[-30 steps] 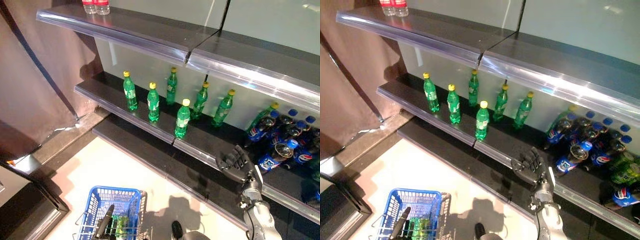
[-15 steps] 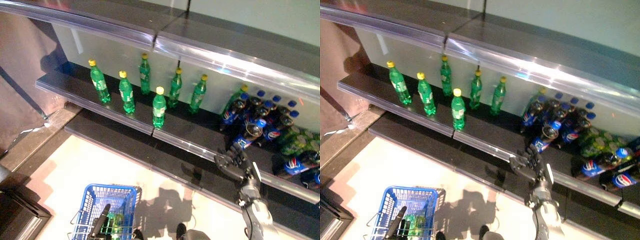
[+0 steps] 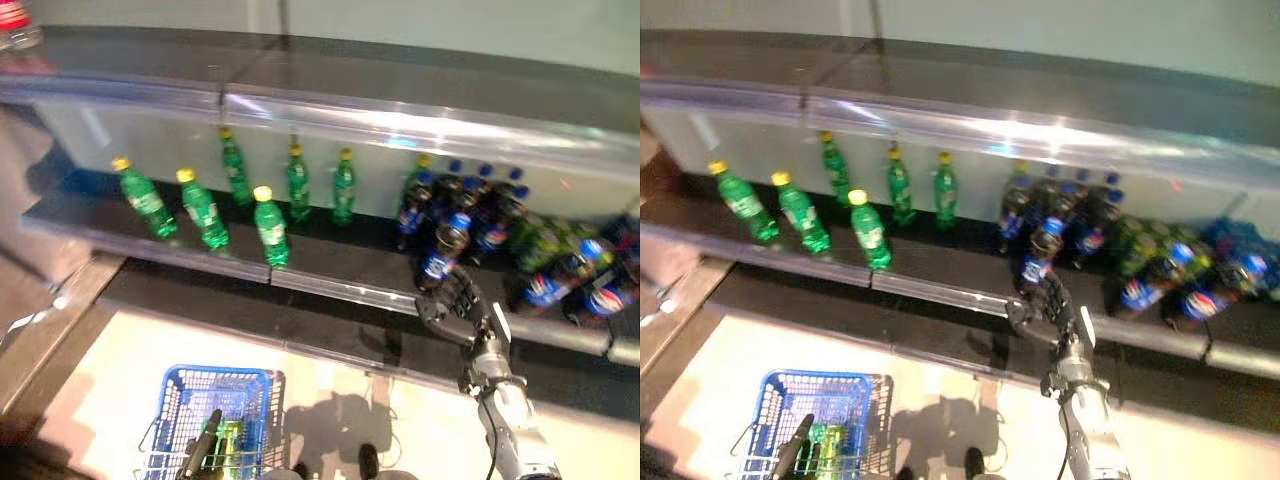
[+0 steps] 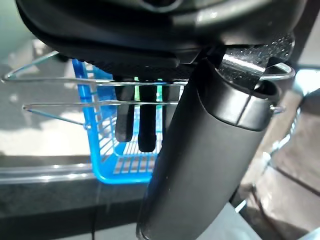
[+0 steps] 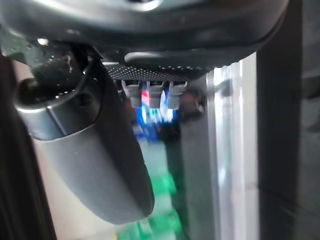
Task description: Pick up the drink and place into the basket.
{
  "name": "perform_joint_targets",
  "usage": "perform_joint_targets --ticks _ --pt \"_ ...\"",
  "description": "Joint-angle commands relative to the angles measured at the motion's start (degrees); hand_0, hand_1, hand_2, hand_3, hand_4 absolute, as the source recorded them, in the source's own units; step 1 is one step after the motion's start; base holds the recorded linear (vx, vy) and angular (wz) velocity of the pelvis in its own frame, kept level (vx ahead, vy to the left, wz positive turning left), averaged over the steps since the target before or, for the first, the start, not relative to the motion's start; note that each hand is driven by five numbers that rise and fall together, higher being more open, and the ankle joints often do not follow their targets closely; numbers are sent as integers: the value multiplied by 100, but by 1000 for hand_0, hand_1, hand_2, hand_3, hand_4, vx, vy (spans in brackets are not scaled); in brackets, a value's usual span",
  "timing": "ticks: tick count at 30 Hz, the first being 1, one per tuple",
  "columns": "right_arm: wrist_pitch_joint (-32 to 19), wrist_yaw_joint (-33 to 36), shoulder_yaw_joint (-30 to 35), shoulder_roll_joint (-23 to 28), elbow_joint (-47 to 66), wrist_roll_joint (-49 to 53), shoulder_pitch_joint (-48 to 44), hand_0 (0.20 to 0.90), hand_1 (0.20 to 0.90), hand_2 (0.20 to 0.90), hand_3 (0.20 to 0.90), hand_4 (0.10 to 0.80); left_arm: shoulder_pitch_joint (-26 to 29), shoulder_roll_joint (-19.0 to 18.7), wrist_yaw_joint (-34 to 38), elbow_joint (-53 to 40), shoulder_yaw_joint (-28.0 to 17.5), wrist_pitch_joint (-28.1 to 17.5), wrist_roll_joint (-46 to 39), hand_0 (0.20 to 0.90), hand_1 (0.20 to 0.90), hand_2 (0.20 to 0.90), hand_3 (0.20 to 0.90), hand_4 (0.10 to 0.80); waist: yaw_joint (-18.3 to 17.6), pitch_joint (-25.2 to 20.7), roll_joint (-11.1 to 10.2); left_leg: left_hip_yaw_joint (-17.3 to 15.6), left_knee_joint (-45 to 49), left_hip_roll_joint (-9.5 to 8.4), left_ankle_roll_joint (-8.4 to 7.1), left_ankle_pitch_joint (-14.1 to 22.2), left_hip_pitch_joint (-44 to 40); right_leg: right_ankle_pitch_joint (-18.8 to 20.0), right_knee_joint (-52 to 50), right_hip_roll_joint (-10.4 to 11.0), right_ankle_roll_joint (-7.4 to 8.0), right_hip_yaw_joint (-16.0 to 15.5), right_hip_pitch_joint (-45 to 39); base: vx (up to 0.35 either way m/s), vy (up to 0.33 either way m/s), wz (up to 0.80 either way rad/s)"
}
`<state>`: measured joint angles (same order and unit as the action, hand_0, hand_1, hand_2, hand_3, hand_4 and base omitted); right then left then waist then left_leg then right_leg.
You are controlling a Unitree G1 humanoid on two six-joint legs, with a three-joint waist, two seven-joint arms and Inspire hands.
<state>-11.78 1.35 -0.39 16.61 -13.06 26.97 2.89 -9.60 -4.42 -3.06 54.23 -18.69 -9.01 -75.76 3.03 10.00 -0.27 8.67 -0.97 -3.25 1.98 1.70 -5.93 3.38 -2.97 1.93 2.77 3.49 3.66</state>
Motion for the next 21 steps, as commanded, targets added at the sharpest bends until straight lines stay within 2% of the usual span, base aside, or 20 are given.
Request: perform_joint_targets --ticks 1,4,8,9,11,13,14,15,16,17,19,21 --pt "-669 127 221 38 418 -40 -67 900 900 900 900 800 170 -292 -669 -311 39 -424 -96 300 300 300 200 100 -251 -285 -128 -84 353 -324 47 56 324 -291 194 -234 -81 -322 -634 34 228 -57" --pt "-760 224 422 18 293 40 -37 900 900 900 900 800 281 -276 -713 -317 59 -448 -251 300 300 300 200 100 -374 -287 -158 -323 329 -306 113 134 283 -339 8 -127 7 -296 -550 45 195 -39" --pt "-894 258 530 89 142 123 -154 900 900 900 900 800 440 -346 -726 -268 162 -401 -220 300 300 300 200 100 -394 -218 -169 -447 358 -307 229 179 283 -412 -650 14 96 -365 -305 34 122 -35" --pt "-887 276 535 116 128 126 -224 900 900 900 900 800 505 -375 -690 -262 216 -399 -222 300 300 300 200 100 -402 -182 -172 -465 368 -321 269 182 280 -361 -927 46 135 -389 -181 5 64 -8" --pt "-859 306 498 198 156 102 -369 900 900 900 900 800 641 -457 -569 -303 315 -410 -202 300 300 300 200 100 -415 -57 -153 -483 350 -309 342 180 209 -10 -1894 172 287 -526 329 10 63 -36" --pt "-859 315 485 236 168 18 -432 900 900 900 900 800 712 -505 -481 -367 400 -402 -205 300 300 300 200 100 -437 -9 -173 -493 315 -330 352 198 141 201 -2036 205 314 -484 577 69 -6 -57" --pt "-845 268 495 268 160 -28 -482 900 900 900 900 800 749 -512 -456 -385 439 -427 -220 300 300 300 200 100 -446 2 -198 -497 298 -342 326 203 105 235 -1796 205 319 -512 625 144 -87 -34" --pt "-827 237 494 318 150 -49 -530 900 900 900 900 800 776 -512 -430 -414 489 -452 -243 300 300 300 200 100 -456 5 -221 -483 290 -357 291 213 84 230 -1391 165 325 -543 621 228 -176 -28" --pt "-787 192 512 405 145 -82 -599 900 900 900 900 800 840 -517 -391 -442 527 -450 -213 300 300 300 200 100 -499 10 -259 -396 296 -405 255 281 52 306 -783 31 328 -462 658 205 -177 -18" --pt "-776 156 514 429 156 -82 -605 900 900 900 900 800 850 -526 -388 -443 534 -455 -219 300 300 300 200 100 -518 11 -270 -364 297 -422 251 302 41 362 -660 -10 336 -428 690 211 -200 -16" --pt "-823 154 503 470 172 -112 -626 900 900 900 900 800 857 -555 -466 -387 564 -491 -226 300 300 300 200 100 -600 36 -293 -170 289 -473 296 357 -1 566 -485 -228 320 -185 904 162 -232 6" --pt "-853 154 512 488 119 -55 -668 900 900 900 900 800 862 -567 -437 -337 502 -505 -132 300 300 300 200 100 -562 24 -290 -15 324 -437 288 291 82 361 -517 -308 196 -116 810 133 -307 25"
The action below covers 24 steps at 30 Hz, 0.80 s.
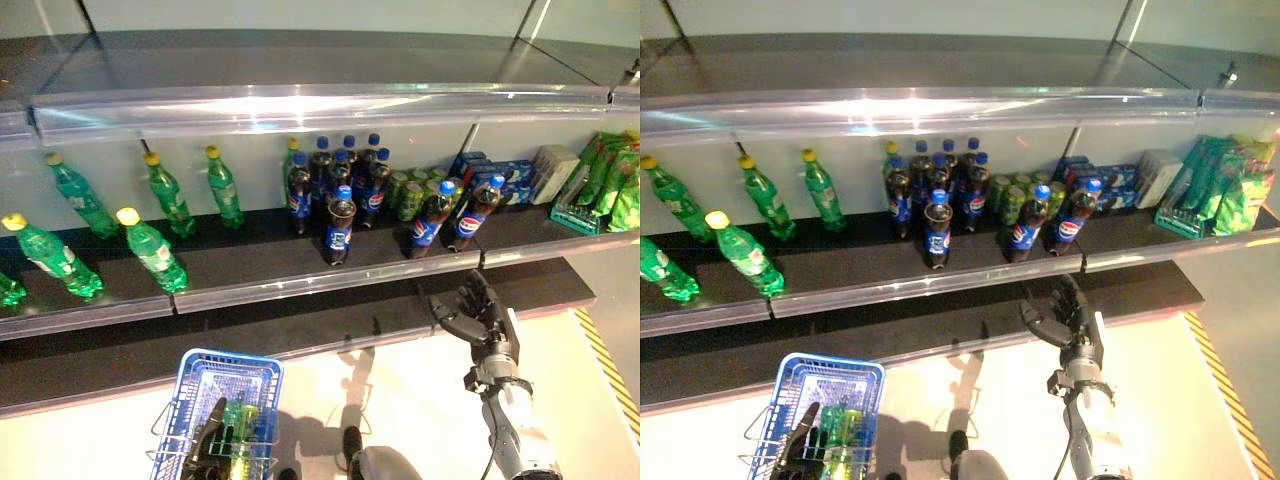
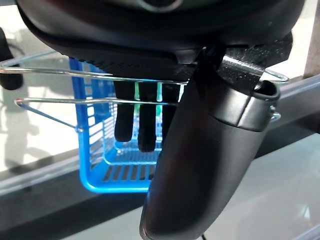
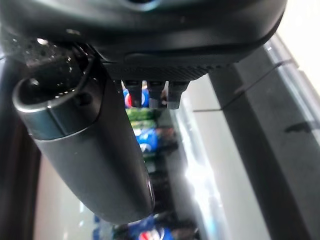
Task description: Pick up the drink and place into the basket.
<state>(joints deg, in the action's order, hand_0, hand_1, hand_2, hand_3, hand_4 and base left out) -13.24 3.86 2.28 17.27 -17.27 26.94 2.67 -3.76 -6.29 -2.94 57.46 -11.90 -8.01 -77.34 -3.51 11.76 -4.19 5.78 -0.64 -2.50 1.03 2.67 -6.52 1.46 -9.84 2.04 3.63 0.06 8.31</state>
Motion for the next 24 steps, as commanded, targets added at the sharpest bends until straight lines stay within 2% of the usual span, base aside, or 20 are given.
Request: perform_joint_targets --ticks 1,4,7,9,10,12,15,17,19,21,24 --pt "-698 -34 235 421 530 -58 -680 900 900 900 900 800 261 -382 -437 -663 -166 -585 46 300 300 300 200 100 140 -170 106 296 289 -478 361 156 169 476 190 -323 72 205 255 123 -310 40" --pt "-670 239 224 456 543 -165 -796 900 900 900 900 800 226 -375 -279 -693 -210 -426 429 300 300 300 200 100 307 -236 97 231 377 -327 254 163 228 237 403 -250 -46 -6 -182 125 -275 46" --pt "-661 311 258 498 538 -247 -834 900 900 900 900 800 155 -346 -288 -657 -316 -385 514 300 300 300 200 100 370 -253 64 165 902 -245 111 379 298 57 452 -143 -173 -202 -450 142 -204 47" --pt "-752 326 269 507 512 -296 -807 900 900 900 900 800 67 -299 -411 -691 -369 -380 519 300 300 300 200 100 440 -209 42 119 1590 -245 51 299 575 -28 455 -90 -261 -355 -614 114 -164 56" --pt "-805 347 295 516 530 -347 -779 900 900 900 900 800 14 -295 -499 -726 -400 -335 511 300 300 300 200 100 490 -154 30 84 2087 -318 65 191 818 -84 414 -61 -309 -388 -679 108 -117 70" --pt "-839 403 333 536 526 -404 -754 900 900 900 900 800 -17 -297 -526 -755 -406 -287 502 300 300 300 200 100 510 -127 55 63 2441 -381 99 118 1100 -158 364 -88 -359 -318 -752 156 -63 80" --pt "-810 494 374 596 489 -423 -795 900 900 900 900 800 -4 -318 -509 -708 -360 -250 444 300 300 300 200 100 557 -127 135 113 2064 -408 110 77 1110 -320 268 -164 -370 -303 -823 184 23 54" --pt "-730 551 395 662 472 -400 -878 900 900 900 900 800 16 -318 -542 -587 -319 -268 420 300 300 300 200 100 598 -157 221 106 1271 -395 66 15 1032 -439 216 -243 -375 -329 -893 226 77 15" --pt "-701 571 409 676 506 -377 -881 900 900 900 900 800 11 -313 -587 -524 -299 -280 388 300 300 300 200 100 630 -168 284 3 780 -366 -25 -247 1097 -512 229 -308 -382 -372 -990 170 77 0" --pt "-703 558 445 696 567 -395 -829 900 900 900 900 800 -44 -291 -729 -434 -269 -308 332 300 300 300 200 100 692 -164 328 -168 527 -340 -144 -683 1388 -602 313 -374 -396 -389 -1193 188 117 1" --pt "-721 434 452 712 565 -443 -777 900 900 900 900 800 -36 -280 -732 -406 -312 -310 224 300 300 300 200 100 703 -224 243 -204 646 -391 -43 -471 1395 -640 381 -242 -362 -448 -1272 202 202 17"
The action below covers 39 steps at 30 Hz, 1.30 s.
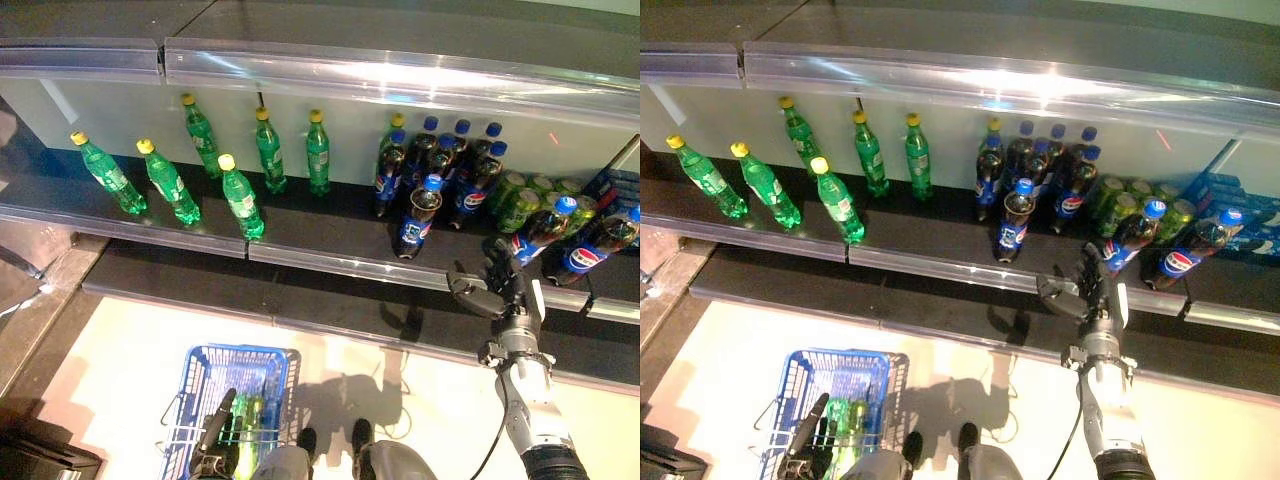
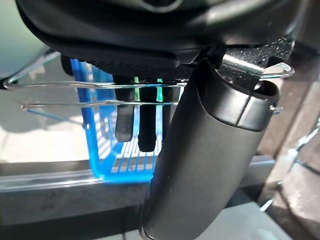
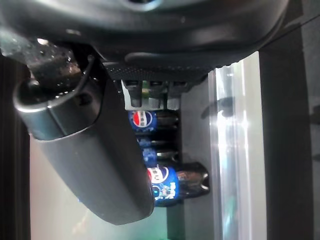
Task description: Pick up the drink and place into the basket.
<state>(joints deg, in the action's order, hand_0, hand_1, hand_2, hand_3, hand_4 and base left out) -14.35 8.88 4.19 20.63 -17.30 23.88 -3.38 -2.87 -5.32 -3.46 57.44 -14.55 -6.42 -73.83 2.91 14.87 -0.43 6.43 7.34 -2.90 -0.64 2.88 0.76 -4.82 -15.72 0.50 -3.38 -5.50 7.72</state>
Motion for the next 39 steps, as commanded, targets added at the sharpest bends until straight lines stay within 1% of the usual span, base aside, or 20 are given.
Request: perform_joint_targets --ticks 1,4,7,9,11,12,14,17,18,20,21,22,24,26,31,33,35,36,38,39 --pt "-613 -150 279 373 567 -106 -120 900 900 900 900 800 -101 -378 -632 -400 -113 -460 -118 300 300 300 200 100 64 -567 -157 -276 -126 -345 164 -404 598 -50 925 -9 372 24 -1225 188 195 -4" --pt "-600 -281 363 375 512 -1 -16 900 900 900 900 800 -67 -433 -685 -308 -251 -381 -109 300 300 300 200 100 65 -619 -197 -309 -59 -334 255 -247 436 -116 705 189 457 -131 -1220 205 225 -5" --pt "-600 -261 404 316 448 20 16 900 900 900 900 800 -73 -463 -708 -333 -281 -318 -54 300 300 300 200 100 86 -652 -199 -312 -50 -360 399 -169 308 -126 257 359 555 -87 -1137 189 222 -13" --pt "-620 -209 400 232 449 -32 63 900 900 900 900 800 -74 -499 -703 -346 -248 -303 -30 300 300 300 200 100 64 -665 -201 -299 -54 -429 551 -121 254 193 -457 501 698 62 -902 150 250 -9" --pt "-626 -196 412 175 464 -80 117 900 900 900 900 800 -77 -541 -685 -374 -229 -257 -10 300 300 300 200 100 53 -651 -159 -305 -72 -478 653 -75 185 575 -1356 659 734 133 -585 113 261 1" --pt "-635 -188 412 158 458 -100 141 900 900 900 900 800 -72 -556 -685 -381 -249 -239 22 300 300 300 200 100 76 -642 -124 -334 -54 -471 684 -41 145 771 -1847 791 739 46 -415 99 235 -6" --pt "-595 -244 428 195 434 -16 160 900 900 900 900 800 -68 -620 -634 -471 -263 -179 15 300 300 300 200 100 51 -603 -92 -344 -46 -462 694 21 29 999 -2194 863 747 84 8 118 149 -26" --pt "-499 -302 466 326 434 99 77 900 900 900 900 800 -78 -603 -559 -608 -128 -266 -133 300 300 300 200 100 31 -555 -118 -310 -83 -440 635 44 -50 887 -1456 802 704 34 175 134 -21 -7" --pt "-468 -313 458 366 425 123 -11 900 900 900 900 800 -65 -590 -558 -578 -63 -331 -172 300 300 300 200 100 0 -528 -187 -288 -97 -477 605 107 -93 882 -731 749 746 31 240 158 -112 -15" --pt "-479 -364 437 421 372 172 -109 900 900 900 900 800 -16 -569 -585 -475 -51 -409 -227 300 300 300 200 100 -93 -493 -215 -223 -134 -497 578 193 -157 816 124 529 800 116 255 169 -134 -23" --pt "-497 -404 435 471 322 210 -152 900 900 900 900 800 23 -570 -587 -415 -54 -424 -235 300 300 300 200 100 -167 -498 -252 -157 -186 -560 570 224 -179 914 525 364 871 236 321 202 -177 -24" --pt "-534 -381 428 495 289 241 -164 900 900 900 900 800 75 -583 -589 -366 -33 -440 -207 300 300 300 200 100 -268 -492 -300 -37 -257 -637 581 254 -241 1162 811 160 928 428 528 198 -174 -3" --pt "-553 -324 427 483 266 237 -153 900 900 900 900 800 113 -604 -511 -394 -20 -457 -179 300 300 300 200 100 -352 -487 -316 87 -260 -639 617 304 -288 1350 832 48 957 491 748 204 -214 39" --pt "-512 -346 469 505 194 318 -162 900 900 900 900 800 124 -607 -438 -422 -93 -421 -73 300 300 300 200 100 -352 -496 -337 181 -236 -610 634 337 -296 1307 773 54 917 538 739 201 -245 71" --pt "-484 -152 509 458 110 230 -204 900 900 900 900 800 55 -585 -477 -408 -112 -295 111 300 300 300 200 100 -271 -594 -308 195 -292 -417 496 299 -351 1054 943 59 768 491 299 139 -179 56" --pt "-529 -62 539 408 124 154 -164 900 900 900 900 800 15 -566 -510 -461 -132 -228 182 300 300 300 200 100 -254 -615 -297 159 -309 -296 396 300 -391 983 1060 49 699 413 114 112 -187 57" --pt "-574 -9 566 391 137 111 -149 900 900 900 900 800 -20 -530 -566 -525 -110 -190 225 300 300 300 200 100 -241 -603 -300 75 -284 -203 324 308 -371 930 1154 59 649 299 -12 80 -172 51" --pt "-586 10 607 405 176 107 -150 900 900 900 900 800 -28 -517 -643 -569 -118 -144 262 300 300 300 200 100 -237 -576 -294 -57 -242 -143 276 311 -317 880 1201 78 617 162 -91 38 -122 34" --pt "-588 17 620 408 197 92 -148 900 900 900 900 800 -26 -518 -671 -587 -109 -128 261 300 300 300 200 100 -244 -567 -288 -118 -235 -122 259 308 -295 859 1213 87 609 102 -113 6 -68 42" --pt "-638 97 624 409 219 48 -144 900 900 900 900 800 19 -521 -726 -630 -57 -75 268 300 300 300 200 100 -277 -548 -260 -364 -272 -56 213 276 -261 809 1233 113 598 -77 -157 3 -51 48"
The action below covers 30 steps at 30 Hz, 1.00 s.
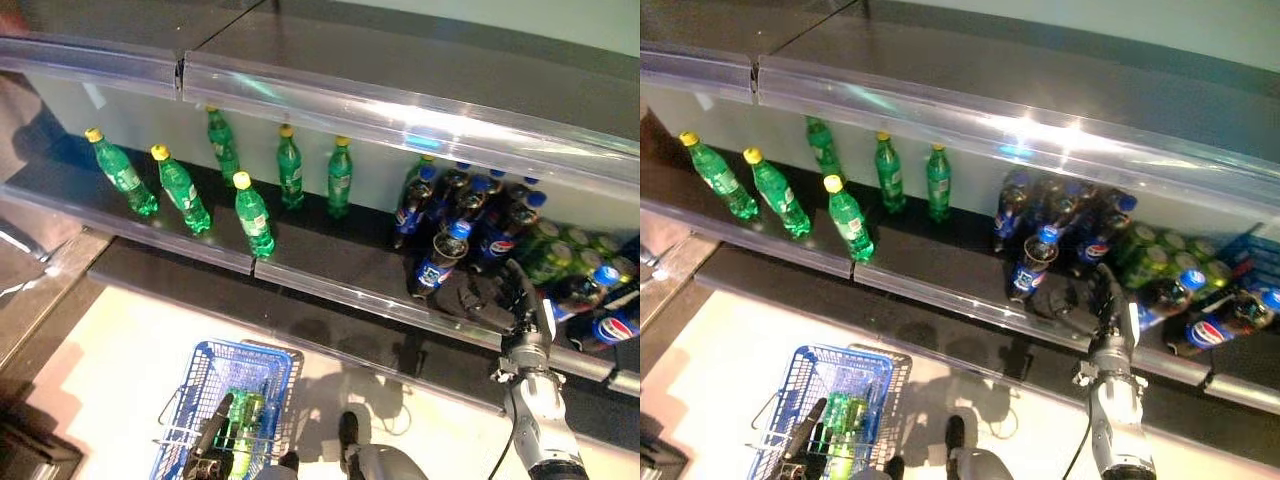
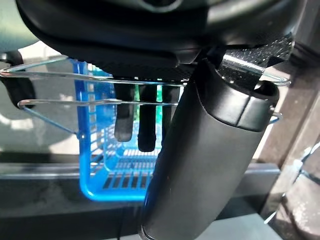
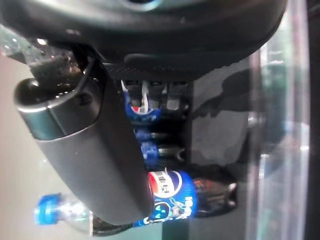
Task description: Pick up the drink and place into the basket.
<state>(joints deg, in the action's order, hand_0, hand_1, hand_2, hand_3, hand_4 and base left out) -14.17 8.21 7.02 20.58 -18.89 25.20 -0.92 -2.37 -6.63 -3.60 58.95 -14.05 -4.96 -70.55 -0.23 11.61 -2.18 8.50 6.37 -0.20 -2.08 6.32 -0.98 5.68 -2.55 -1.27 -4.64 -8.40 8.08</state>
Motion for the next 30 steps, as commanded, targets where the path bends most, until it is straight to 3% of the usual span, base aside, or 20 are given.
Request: perform_joint_targets --ticks 1,17,30 --pt "-670 191 370 429 394 -112 -379 900 900 900 900 800 -4 -375 -735 -827 -43 -189 -37 300 300 300 200 100 0 -221 -64 -720 -227 -281 326 -92 -83 -288 -88 310 719 84 -224 16 -35 54" --pt "-543 45 241 615 70 -120 -628 900 900 900 900 800 53 -525 -877 -664 114 -225 -290 300 300 300 200 100 35 -10 12 -660 -110 -308 367 -75 -3 -517 -536 383 731 18 -69 15 10 9" --pt "-715 359 78 681 95 -234 -1153 900 900 900 900 800 249 -672 -985 -940 323 -275 -671 300 300 300 200 100 50 770 137 -697 611 -434 516 -59 797 -627 -1207 522 724 226 491 -59 14 0"
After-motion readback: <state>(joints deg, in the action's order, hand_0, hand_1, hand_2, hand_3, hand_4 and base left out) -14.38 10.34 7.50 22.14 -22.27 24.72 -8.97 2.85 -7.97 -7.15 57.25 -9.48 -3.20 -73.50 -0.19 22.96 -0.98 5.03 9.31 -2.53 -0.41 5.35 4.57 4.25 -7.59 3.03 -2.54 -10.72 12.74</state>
